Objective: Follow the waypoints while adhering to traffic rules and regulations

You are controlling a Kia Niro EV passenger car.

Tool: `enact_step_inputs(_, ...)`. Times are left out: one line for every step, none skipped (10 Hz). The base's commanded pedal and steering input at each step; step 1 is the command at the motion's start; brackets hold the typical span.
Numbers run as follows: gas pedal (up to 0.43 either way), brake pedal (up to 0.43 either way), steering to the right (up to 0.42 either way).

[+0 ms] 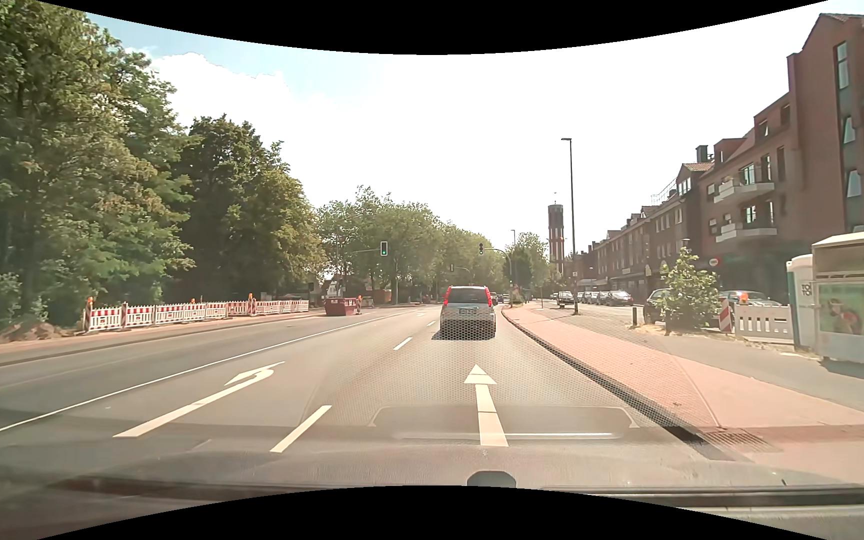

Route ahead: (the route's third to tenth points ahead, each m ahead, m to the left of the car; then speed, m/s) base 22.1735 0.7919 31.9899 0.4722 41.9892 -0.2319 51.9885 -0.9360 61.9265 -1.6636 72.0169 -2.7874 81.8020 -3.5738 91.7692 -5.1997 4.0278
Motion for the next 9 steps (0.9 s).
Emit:
enact_step_inputs(0.0, 0.018, 0.012)
enact_step_inputs(0.0, 0.018, 0.012)
enact_step_inputs(0.0, 0.018, 0.013)
enact_step_inputs(0.0, 0.018, 0.012)
enact_step_inputs(0.0, 0.018, 0.013)
enact_step_inputs(0.0, 0.018, 0.012)
enact_step_inputs(0.0, 0.018, 0.013)
enact_step_inputs(0.0, 0.018, 0.012)
enact_step_inputs(0.0, 0.018, 0.013)
